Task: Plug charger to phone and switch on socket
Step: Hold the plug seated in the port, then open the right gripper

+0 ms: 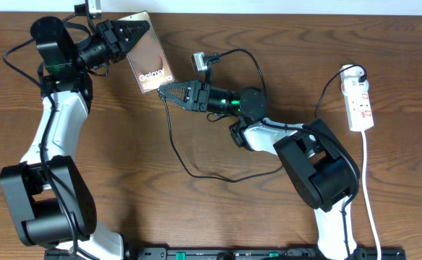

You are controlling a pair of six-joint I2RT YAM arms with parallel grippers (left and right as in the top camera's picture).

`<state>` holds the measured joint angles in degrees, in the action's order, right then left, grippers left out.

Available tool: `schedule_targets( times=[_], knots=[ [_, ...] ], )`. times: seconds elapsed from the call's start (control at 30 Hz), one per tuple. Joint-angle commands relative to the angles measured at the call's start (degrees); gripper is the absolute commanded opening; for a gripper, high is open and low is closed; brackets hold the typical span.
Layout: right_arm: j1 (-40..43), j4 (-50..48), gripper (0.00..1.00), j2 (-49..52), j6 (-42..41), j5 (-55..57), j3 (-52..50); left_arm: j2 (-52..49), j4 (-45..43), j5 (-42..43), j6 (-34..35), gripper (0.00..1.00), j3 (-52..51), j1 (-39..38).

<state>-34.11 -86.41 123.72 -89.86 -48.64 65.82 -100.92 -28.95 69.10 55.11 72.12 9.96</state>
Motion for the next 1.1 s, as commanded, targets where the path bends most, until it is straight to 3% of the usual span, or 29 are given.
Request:
schedule_targets(
  times=[0.0, 0.13, 0.3, 0.4, 0.7, 0.8, 0.87, 0.97, 1.07],
  knots=[
    [0.63, -0.15, 0.51, -0.07, 0.52, 5.62, 0.87, 0.94, -0.28, 4.83, -0.07, 0.07, 0.48, -0.44],
    [0.63, -0.13, 0.66, -0.07, 0.52, 5.46, 0.87, 0.94, -0.31, 4.83, -0.04, 0.07, 0.48, -0.39],
    [0.63, 0.33, 0.77, -0.07, 0.55, 4.59, 0.87, 0.94, -0.31, 4.81, -0.02, 0.07, 0.48, -0.39],
    [0.63, 1.44, 0.91, -0.07, 0.63, 3.85, 0.87, 0.94, -0.31, 4.33, -0.02, 0.07, 0.48, -0.39],
    [0.63, 5.49, 0.92, -0.07, 3.82, -4.09, 0.87, 0.94, -0.31, -0.50, 0.66, 0.07, 0.48, -0.33],
    [0.63, 5.68, 0.86, -0.07, 3.82, -5.66, 0.87, 0.94, -0.31, -1.73, 1.16, 0.08, 0.48, -0.33],
    [0.61, 5.68, 0.75, -0.07, 4.52, -6.51, 0.87, 0.94, -0.28, -2.27, 1.29, 0.07, 0.48, -0.33],
    [0.61, 5.68, 0.43, -0.07, 4.90, -7.48, 0.87, 0.94, -0.28, -2.29, 1.29, 0.07, 0.48, -0.33],
    [0.61, 5.68, 0.24, -0.07, 4.90, -7.48, 0.87, 0.94, -0.28, -2.27, 1.29, 0.07, 0.48, -0.33]
  ],
)
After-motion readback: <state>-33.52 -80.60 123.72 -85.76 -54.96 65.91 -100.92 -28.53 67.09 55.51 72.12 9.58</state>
